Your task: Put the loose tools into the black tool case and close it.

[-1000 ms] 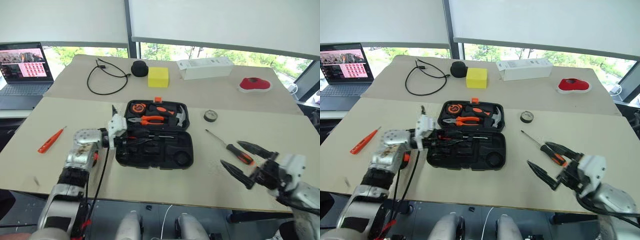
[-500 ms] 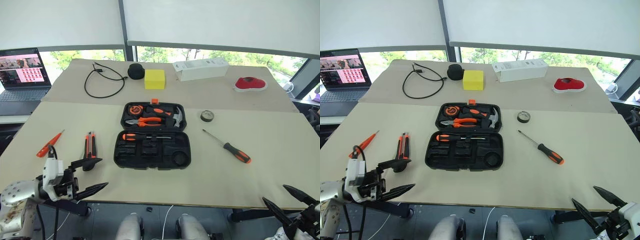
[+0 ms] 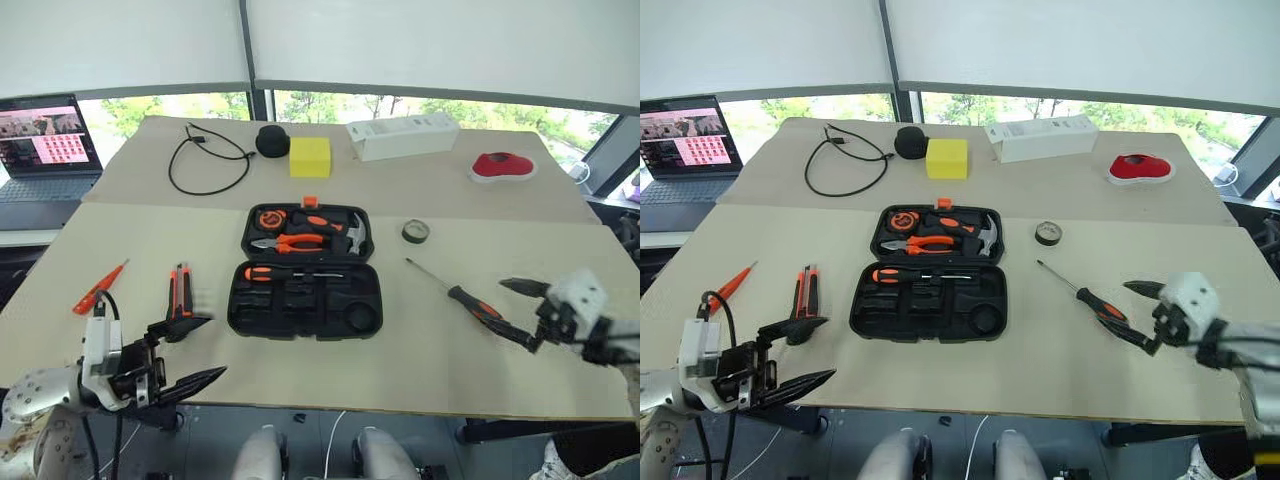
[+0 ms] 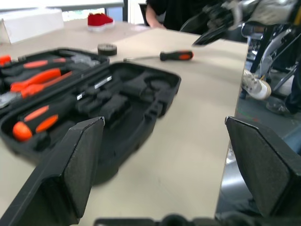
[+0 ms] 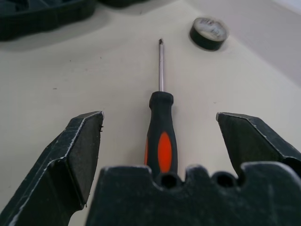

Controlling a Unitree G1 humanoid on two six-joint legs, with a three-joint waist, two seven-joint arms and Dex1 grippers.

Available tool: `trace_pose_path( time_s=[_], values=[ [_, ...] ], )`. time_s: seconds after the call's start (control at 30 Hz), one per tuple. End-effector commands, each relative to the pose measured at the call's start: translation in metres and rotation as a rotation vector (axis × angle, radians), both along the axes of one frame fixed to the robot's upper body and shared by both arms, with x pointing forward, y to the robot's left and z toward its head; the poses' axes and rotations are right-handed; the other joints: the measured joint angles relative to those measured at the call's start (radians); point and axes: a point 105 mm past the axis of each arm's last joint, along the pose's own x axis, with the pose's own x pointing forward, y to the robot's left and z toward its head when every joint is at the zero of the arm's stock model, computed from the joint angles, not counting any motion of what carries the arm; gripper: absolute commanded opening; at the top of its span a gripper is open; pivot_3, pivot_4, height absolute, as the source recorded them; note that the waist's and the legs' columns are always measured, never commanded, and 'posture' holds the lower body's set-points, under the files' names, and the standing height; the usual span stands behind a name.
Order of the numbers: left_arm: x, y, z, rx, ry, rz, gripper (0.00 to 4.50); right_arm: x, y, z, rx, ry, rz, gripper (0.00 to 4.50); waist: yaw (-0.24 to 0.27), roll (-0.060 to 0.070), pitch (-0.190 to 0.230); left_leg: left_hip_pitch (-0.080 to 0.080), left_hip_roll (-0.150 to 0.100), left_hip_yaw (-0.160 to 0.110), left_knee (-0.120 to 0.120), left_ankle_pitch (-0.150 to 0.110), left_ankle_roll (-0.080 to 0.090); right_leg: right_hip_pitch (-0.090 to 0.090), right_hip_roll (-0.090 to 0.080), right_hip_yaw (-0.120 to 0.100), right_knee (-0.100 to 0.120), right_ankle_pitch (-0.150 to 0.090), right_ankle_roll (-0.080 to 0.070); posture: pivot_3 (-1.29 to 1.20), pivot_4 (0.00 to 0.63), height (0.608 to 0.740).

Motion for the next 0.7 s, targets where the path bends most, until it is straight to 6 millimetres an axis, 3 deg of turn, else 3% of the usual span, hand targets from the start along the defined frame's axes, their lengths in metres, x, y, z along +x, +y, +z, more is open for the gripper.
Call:
trace_pose_path(
  time_s=[0.03,0.13,0.23,0.4,0.53,0.63,0.7],
  values=[
    [-0.001,-0.01,0.004,0.008,-0.035,-0.018,4.41,0.008,-0.008,-0.017,-0.026,0.117,-0.051,4.5,0.001,0.0,0.0,0.0,0.0,0.0,0.0,0.0,0.0,0.0,0.0,0.0,0.0,0.0,0.0,0.0,0.15,0.74],
    [-0.002,-0.012,0.001,0.017,-0.039,-0.013,4.5,0.016,-0.012,-0.03,-0.047,0.171,-0.074,3.74,-0.004,0.0,0.0,-0.002,-0.001,0.001,-0.001,-0.001,0.001,-0.001,0.0,0.0,-0.001,0.0,0.001,0.0,0.15,0.74],
    [-0.005,-0.012,-0.002,0.027,-0.035,-0.015,4.5,0.021,-0.013,-0.029,-0.051,0.147,-0.075,2.7,-0.01,-0.001,0.0,-0.002,-0.001,0.001,-0.001,-0.001,0.001,-0.001,0.0,0.0,-0.001,0.0,0.001,0.0,0.15,0.74],
    [-0.008,-0.011,-0.003,-0.011,-0.035,0.02,4.5,0.019,-0.007,-0.009,0.002,0.039,0.028,1.07,-0.01,0.0,0.0,-0.001,-0.001,0.002,-0.001,-0.001,0.001,-0.001,0.0,0.0,-0.002,0.001,0.001,0.0,0.15,0.74],
    [-0.008,-0.011,-0.002,-0.043,-0.041,0.052,4.5,0.011,0.011,0.019,0.025,-0.067,0.205,1.05,-0.01,0.0,0.0,-0.002,0.0,0.002,-0.001,-0.001,0.001,-0.001,0.0,0.0,-0.002,0.001,0.002,0.0,0.15,0.74],
    [-0.007,-0.009,0.0,-0.058,-0.042,0.094,4.5,0.008,0.054,0.047,0.094,-0.097,0.398,1.05,-0.015,0.0,0.001,-0.002,0.0,0.002,-0.001,-0.001,0.001,-0.001,0.0,0.0,-0.002,0.001,0.002,0.0,0.15,0.74],
    [-0.006,-0.008,0.002,-0.06,-0.043,0.114,4.5,0.007,0.078,0.054,0.101,-0.081,0.477,1.05,-0.02,0.001,0.001,-0.001,0.001,-0.001,-0.001,-0.001,0.001,-0.001,0.002,0.001,-0.001,0.001,0.001,0.0,0.15,0.74]
  ],
)
